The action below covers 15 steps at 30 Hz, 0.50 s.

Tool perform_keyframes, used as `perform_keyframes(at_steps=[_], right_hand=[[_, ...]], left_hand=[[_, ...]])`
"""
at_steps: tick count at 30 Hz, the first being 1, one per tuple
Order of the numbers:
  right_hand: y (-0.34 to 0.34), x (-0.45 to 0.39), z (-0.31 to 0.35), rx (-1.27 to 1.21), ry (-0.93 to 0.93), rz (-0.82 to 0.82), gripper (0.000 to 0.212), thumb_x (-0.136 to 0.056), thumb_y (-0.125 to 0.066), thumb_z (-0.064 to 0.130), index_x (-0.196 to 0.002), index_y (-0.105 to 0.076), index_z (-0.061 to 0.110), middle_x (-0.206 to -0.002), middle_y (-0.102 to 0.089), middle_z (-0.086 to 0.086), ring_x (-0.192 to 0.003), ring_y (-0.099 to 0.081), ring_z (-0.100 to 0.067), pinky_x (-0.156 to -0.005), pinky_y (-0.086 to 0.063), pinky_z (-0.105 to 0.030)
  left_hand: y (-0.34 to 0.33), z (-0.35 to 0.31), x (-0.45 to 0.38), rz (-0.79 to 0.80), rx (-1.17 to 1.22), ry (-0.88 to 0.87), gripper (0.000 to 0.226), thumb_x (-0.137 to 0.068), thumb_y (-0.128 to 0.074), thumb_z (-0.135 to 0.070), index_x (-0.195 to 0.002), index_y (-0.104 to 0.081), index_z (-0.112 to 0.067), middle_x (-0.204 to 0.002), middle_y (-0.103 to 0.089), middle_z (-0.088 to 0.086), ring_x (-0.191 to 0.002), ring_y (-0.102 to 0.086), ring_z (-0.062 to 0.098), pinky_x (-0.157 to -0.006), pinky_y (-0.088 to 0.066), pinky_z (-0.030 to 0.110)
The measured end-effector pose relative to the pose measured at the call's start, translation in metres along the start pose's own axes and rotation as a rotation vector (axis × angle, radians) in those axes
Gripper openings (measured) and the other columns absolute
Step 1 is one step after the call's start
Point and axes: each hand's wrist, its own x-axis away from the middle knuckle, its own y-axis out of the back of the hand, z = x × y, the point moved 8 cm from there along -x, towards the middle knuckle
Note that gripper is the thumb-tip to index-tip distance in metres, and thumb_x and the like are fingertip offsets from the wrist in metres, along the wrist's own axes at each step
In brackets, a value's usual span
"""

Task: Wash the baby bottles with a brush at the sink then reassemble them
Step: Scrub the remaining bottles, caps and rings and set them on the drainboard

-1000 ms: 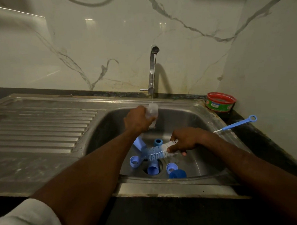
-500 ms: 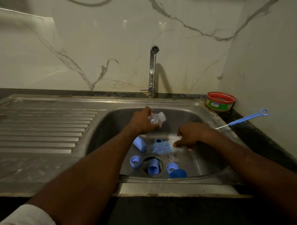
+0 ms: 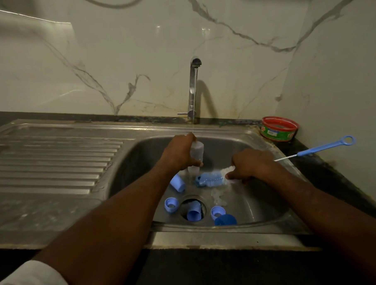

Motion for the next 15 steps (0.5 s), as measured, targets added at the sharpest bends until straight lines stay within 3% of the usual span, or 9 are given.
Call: perform_keyframes(at_steps=[2,8,15], right_hand=[[0.0024,0.0014,-0.0008,0.008,0.003,-0.003,0.046,-0.091,-0.065,0.057,-0.121,-0.064,0.023,-0.108,-0.065,0.001,-0.1,-0.059,-0.018,-0.096,-0.049,-0.041],[-0.0018,-0.0018,-0.002,-0.024,-0.02,0.001,0.037,-0.091,-0.065,0.056,-0.109,-0.065,0.024,-0.082,-0.064,0.007,-0.08,-0.059,-0.01,-0.094,-0.051,-0.041],[-0.0057,-0.0037,0.0001,-0.057,-0.014,0.017,0.028,-0.091,-0.065,0.055,-0.091,-0.063,0.027,-0.077,-0.07,0.007,-0.075,-0.066,-0.008,-0.093,-0.054,-0.041]], left_hand=[[0.0002,0.0013,-0.0008,-0.007,0.0,-0.007,0.078,-0.069,-0.091,-0.038,-0.134,-0.051,-0.022,-0.135,-0.056,0.006,-0.125,-0.05,0.022,-0.104,-0.047,0.043],[-0.0024,0.0073,-0.001,-0.01,-0.025,-0.003,0.079,-0.073,-0.087,-0.048,-0.139,-0.05,-0.025,-0.139,-0.054,0.004,-0.128,-0.047,0.022,-0.105,-0.044,0.041],[-0.0016,0.01,-0.0017,-0.019,-0.073,0.005,0.08,-0.075,-0.082,-0.056,-0.142,-0.048,-0.028,-0.14,-0.054,0.003,-0.127,-0.048,0.022,-0.103,-0.045,0.042]])
